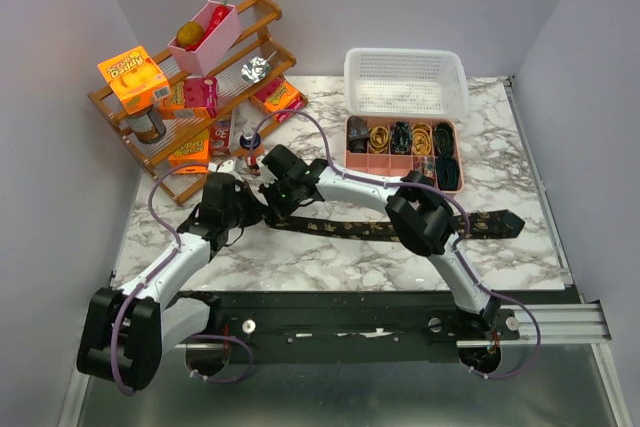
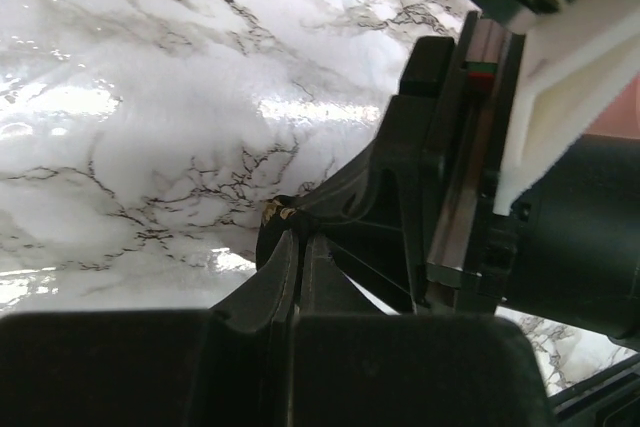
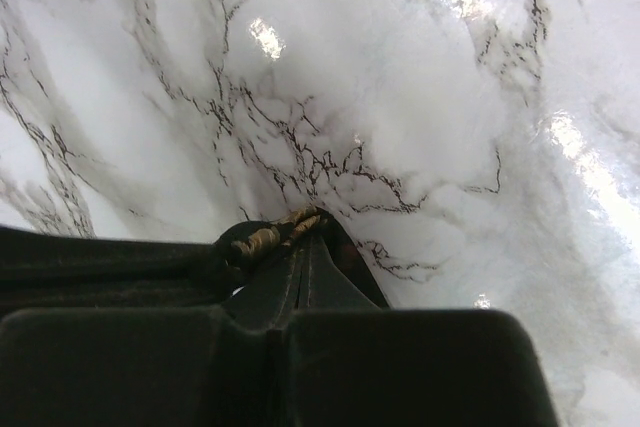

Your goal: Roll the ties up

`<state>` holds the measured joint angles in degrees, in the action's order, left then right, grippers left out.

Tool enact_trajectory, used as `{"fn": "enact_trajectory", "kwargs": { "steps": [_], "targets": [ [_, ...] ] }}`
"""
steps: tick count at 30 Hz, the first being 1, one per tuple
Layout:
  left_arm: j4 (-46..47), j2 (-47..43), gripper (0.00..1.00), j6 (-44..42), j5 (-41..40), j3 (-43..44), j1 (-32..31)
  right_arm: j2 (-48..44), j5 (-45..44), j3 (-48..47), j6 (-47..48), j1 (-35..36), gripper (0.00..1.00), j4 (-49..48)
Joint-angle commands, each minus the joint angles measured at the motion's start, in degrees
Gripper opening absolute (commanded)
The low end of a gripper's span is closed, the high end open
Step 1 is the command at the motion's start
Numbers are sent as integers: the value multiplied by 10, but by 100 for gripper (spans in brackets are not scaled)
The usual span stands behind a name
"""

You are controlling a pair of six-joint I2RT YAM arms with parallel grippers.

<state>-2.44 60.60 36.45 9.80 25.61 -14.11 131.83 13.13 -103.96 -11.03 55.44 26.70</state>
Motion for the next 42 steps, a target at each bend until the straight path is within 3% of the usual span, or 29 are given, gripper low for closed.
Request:
{"fn": "enact_trajectory", "kwargs": {
  "steps": [1, 11, 20, 28, 42],
  "targets": [
    [39, 1, 0, 4, -22, 19, -23, 6, -10, 13, -8, 0, 1, 18],
    [81, -1, 0, 28, -29, 8, -55, 4, 16, 10, -21, -9, 1, 19],
    [-5, -29, 0, -1, -126, 38, -57, -30, 7, 30, -18, -17, 1, 19],
    [22, -3, 0, -13, -73, 34, -69, -9, 23, 24, -22, -17, 1, 16],
    [56, 40, 0, -3, -94, 16, -116, -15, 53, 6, -26, -33, 1, 18]
  ]
}}
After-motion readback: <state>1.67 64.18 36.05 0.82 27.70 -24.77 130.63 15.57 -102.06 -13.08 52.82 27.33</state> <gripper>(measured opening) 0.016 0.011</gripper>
